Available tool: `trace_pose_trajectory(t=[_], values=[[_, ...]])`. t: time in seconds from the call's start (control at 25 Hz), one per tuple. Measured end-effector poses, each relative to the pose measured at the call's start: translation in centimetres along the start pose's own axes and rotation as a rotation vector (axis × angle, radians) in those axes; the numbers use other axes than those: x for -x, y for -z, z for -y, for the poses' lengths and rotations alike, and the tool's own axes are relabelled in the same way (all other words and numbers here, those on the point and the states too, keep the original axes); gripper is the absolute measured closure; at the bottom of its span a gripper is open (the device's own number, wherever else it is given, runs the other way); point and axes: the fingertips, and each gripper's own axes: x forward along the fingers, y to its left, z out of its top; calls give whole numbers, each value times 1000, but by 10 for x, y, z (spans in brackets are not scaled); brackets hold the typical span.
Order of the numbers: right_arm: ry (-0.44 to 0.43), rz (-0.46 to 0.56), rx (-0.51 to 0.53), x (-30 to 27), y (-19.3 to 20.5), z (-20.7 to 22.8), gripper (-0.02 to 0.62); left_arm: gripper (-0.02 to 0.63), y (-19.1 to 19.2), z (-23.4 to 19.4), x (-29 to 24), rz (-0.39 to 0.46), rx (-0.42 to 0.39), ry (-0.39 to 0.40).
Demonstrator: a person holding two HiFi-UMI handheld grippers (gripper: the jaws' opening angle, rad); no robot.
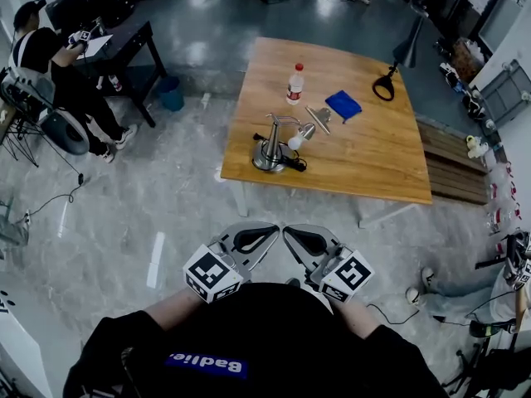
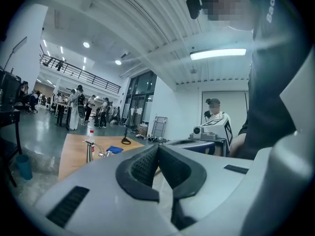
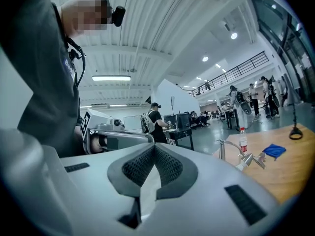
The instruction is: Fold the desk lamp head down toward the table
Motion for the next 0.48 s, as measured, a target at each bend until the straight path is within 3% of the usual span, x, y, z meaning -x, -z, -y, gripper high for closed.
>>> trace_pose_trajectory(t=[0.48], values=[[-19, -25, -14, -5, 1, -12, 591, 597, 0, 1, 10, -6, 6, -17]])
